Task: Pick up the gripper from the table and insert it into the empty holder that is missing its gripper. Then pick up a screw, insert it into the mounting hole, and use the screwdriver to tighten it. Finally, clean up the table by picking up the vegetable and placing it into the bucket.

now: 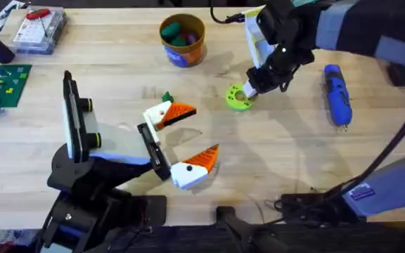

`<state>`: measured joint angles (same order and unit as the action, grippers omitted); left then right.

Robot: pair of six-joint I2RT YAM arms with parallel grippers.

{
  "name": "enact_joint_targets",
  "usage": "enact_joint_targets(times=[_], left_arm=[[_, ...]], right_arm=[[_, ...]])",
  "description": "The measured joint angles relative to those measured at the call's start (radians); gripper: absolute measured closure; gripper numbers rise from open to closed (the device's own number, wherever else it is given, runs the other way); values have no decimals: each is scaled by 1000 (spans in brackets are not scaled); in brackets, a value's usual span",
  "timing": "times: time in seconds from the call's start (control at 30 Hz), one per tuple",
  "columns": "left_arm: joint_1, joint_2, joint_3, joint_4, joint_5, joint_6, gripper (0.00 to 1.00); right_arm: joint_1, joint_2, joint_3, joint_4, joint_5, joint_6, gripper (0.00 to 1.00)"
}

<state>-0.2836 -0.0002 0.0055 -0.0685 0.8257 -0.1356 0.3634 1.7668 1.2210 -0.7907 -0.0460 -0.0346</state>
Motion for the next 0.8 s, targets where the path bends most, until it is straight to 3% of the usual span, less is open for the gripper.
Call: enact_joint_targets(times=[0.8], left_arm=[[0,0,0,0,0,0,14]], right_arm=[[0,0,26,-21,3,-3,921]])
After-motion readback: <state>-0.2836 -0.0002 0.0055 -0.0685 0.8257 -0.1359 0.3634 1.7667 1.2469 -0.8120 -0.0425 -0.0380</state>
